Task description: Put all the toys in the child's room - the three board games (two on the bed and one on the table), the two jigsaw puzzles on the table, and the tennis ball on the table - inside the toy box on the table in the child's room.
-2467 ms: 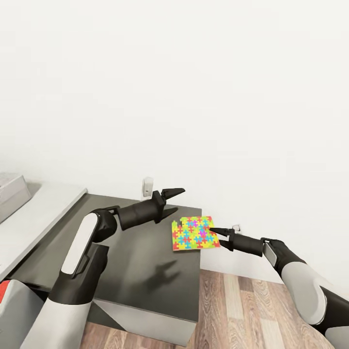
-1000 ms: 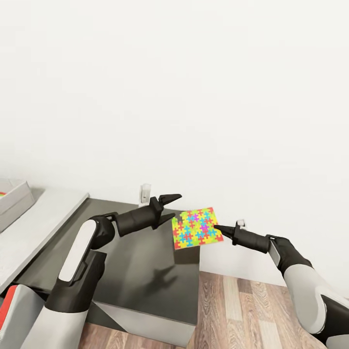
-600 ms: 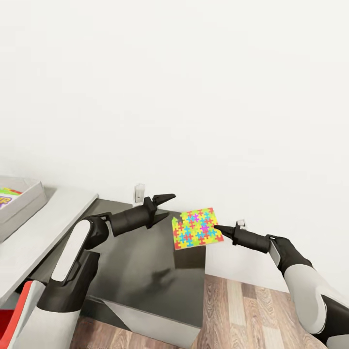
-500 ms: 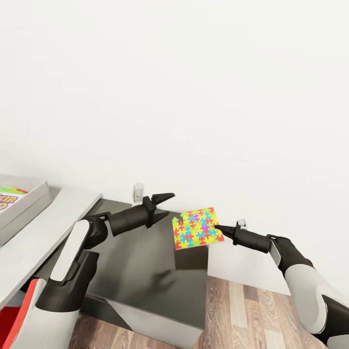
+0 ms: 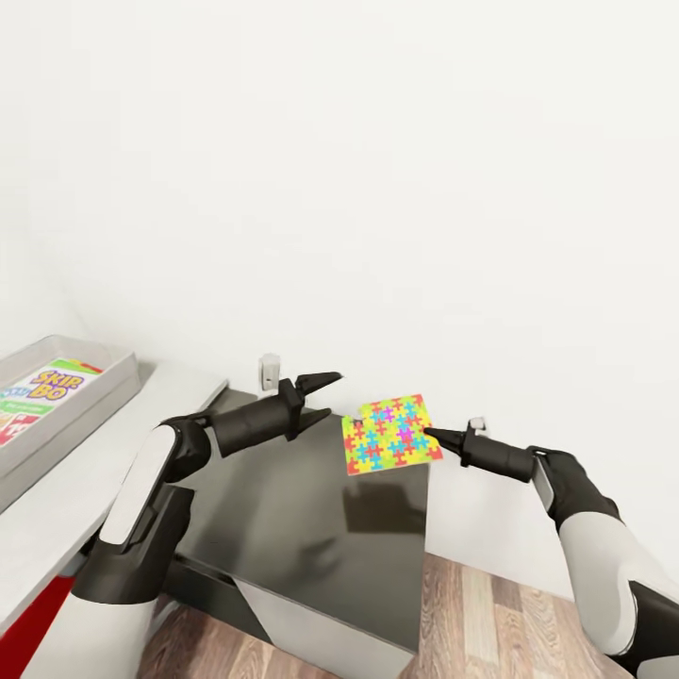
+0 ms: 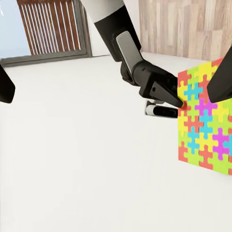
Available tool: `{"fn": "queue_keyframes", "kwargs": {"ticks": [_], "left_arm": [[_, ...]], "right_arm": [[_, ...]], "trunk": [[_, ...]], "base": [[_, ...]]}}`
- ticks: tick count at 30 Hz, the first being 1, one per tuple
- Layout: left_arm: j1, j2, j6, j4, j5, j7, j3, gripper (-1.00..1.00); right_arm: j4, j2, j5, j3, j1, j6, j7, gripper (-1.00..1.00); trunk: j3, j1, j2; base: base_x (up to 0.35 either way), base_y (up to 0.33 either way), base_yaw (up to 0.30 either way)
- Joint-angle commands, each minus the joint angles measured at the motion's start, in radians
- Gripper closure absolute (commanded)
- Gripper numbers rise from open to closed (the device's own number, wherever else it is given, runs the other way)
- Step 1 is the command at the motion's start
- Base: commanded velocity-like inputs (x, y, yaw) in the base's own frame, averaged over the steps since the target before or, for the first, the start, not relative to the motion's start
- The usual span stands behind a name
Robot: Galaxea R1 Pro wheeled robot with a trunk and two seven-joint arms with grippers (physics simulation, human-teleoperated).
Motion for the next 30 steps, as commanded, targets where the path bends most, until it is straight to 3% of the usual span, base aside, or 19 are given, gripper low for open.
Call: {"fn": "queue_keyframes", "kwargs": {"ticks": [1, 8, 9, 30], "left_arm": [[-0.001, 0.002, 0.000, 0.000, 0.010, 0.009, 0.000, -1.00], [-0.001, 0.005, 0.000, 0.000, 0.012, 0.007, 0.001, -1.00], [-0.009, 0.002, 0.001, 0.000, 0.015, 0.008, 0.001, -1.00], [-0.039, -0.002, 0.000, 0.000, 0.017, 0.035, 0.001, -1.00]], "right_arm": [[-0.018, 0.002, 0.011, -0.006, 0.005, 0.014, 0.007, 1.00], [-0.127, 0.004, 0.012, -0.006, 0.043, 0.090, 0.007, 1.00], [-0.178, 0.004, 0.012, -0.006, 0.063, 0.114, 0.008, 1.00], [-0.483, 0.006, 0.002, -0.003, 0.169, 0.239, 0.016, 1.00]], "trunk": [[0.001, 0.000, -0.001], [0.011, 0.000, -0.001], [0.016, -0.004, 0.006], [0.114, -0.084, 0.153]], "base": [[0.000, 0.000, 0.144], [0.000, 0.000, 0.140], [0.000, 0.000, 0.120], [0.000, 0.000, 0.115]]}}
